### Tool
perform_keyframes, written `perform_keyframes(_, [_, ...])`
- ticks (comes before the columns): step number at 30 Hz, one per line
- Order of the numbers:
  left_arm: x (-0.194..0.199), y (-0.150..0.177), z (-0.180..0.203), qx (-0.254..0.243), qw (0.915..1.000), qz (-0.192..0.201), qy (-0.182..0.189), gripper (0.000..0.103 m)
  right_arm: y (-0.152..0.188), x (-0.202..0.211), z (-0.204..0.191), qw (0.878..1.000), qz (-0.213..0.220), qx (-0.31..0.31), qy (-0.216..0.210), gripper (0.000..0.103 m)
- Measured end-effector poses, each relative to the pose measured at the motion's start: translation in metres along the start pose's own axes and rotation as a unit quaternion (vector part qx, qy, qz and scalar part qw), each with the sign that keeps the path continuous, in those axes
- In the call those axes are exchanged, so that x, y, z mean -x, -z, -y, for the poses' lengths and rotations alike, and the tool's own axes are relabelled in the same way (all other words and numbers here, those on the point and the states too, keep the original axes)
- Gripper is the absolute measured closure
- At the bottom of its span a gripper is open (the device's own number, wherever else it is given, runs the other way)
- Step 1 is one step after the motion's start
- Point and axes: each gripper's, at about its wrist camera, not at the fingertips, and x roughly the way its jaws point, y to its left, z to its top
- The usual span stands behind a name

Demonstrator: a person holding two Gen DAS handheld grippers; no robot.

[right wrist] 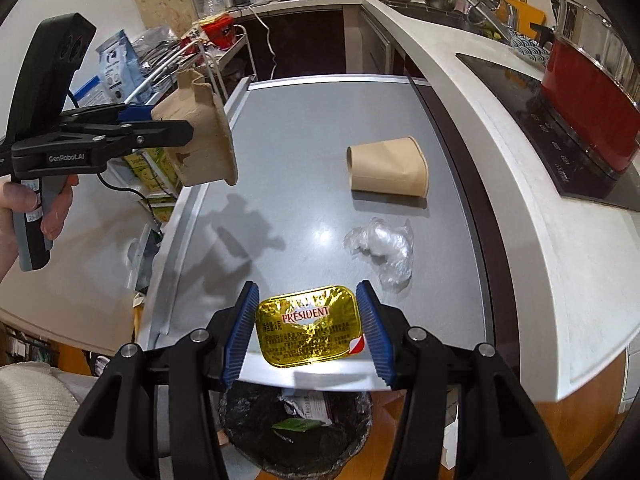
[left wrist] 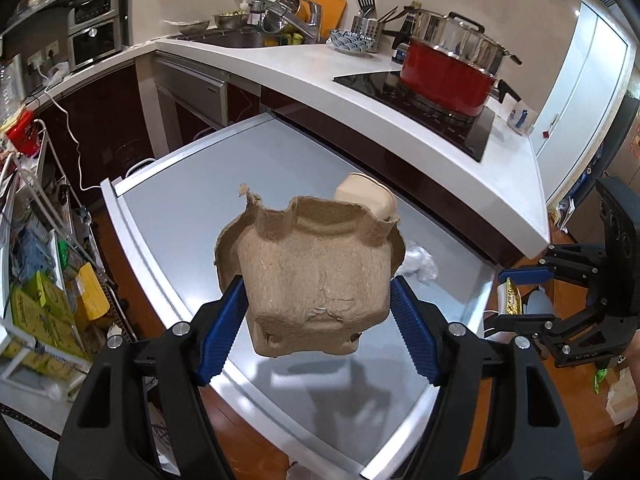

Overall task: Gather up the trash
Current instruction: 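Lift the cup carrier with the left tool while the right tool lifts the butter packet toward the bin, then open both tools over the black bin to drop the carrier and butter packet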

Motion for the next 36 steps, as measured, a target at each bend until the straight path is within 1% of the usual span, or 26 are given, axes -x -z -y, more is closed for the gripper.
perform_keyframes(4, [0.021, 0.013, 0.015, 0.002, 1.0, 0.009, 0.002, 0.031, 0.014, 0.014, -0.006, 1.0, 0.001, 0.005, -0.003, 0.053])
perform_keyframes(9, [0.043, 0.034, 0.035, 0.001, 0.9999, 0.012, 0.008, 0.031, 0.041, 0.032, -0.014, 1.0, -0.004, 0.001, -0.008, 0.053])
perform_keyframes(11, [0.05, 0.048, 0.047, 0.0, 0.9999, 0.007, 0.012, 0.031, 0.056, 0.036, -0.017, 1.0, -0.011, -0.003, -0.01, 0.053])
perform_keyframes(16, [0.057, 0.085, 0.077, -0.022, 0.9996, -0.009, 0.013, 0.031, 0.094, 0.032, -0.023, 0.999, -0.04, -0.023, -0.018, 0.053])
perform_keyframes(18, [0.055, 0.102, 0.089, -0.033, 0.9992, -0.02, 0.014, 0.031, 0.112, 0.024, -0.024, 0.998, -0.055, -0.038, -0.023, 0.053])
perform_keyframes(23, [0.035, 0.139, 0.113, -0.04, 0.9968, -0.059, 0.037, 0.031, 0.146, -0.005, -0.025, 0.993, -0.085, -0.074, -0.024, 0.053])
perform_keyframes(24, [0.032, 0.142, 0.116, -0.042, 0.9964, -0.062, 0.039, 0.031, 0.151, -0.01, -0.026, 0.993, -0.089, -0.079, -0.02, 0.053])
perform_keyframes(27, [0.017, 0.154, 0.125, -0.058, 0.9947, -0.076, 0.04, 0.031, 0.159, -0.022, -0.027, 0.991, -0.097, -0.09, -0.016, 0.053])
perform_keyframes(29, [0.005, 0.161, 0.13, -0.067, 0.9933, -0.087, 0.039, 0.031, 0.163, -0.03, -0.026, 0.99, -0.103, -0.096, -0.006, 0.053])
perform_keyframes(33, [-0.013, 0.165, 0.133, -0.074, 0.9911, -0.103, 0.042, 0.031, 0.168, -0.041, -0.02, 0.988, -0.116, -0.104, 0.002, 0.053])
perform_keyframes(34, [-0.016, 0.167, 0.133, -0.073, 0.9904, -0.107, 0.047, 0.03, 0.168, -0.042, -0.019, 0.988, -0.117, -0.106, 0.006, 0.048])
perform_keyframes(35, [-0.019, 0.167, 0.133, -0.074, 0.9894, -0.113, 0.054, 0.03, 0.169, -0.042, -0.017, 0.987, -0.118, -0.11, 0.009, 0.041])
perform_keyframes(36, [-0.022, 0.168, 0.134, -0.074, 0.9885, -0.118, 0.06, 0.027, 0.17, -0.04, -0.016, 0.987, -0.113, -0.115, 0.014, 0.029])
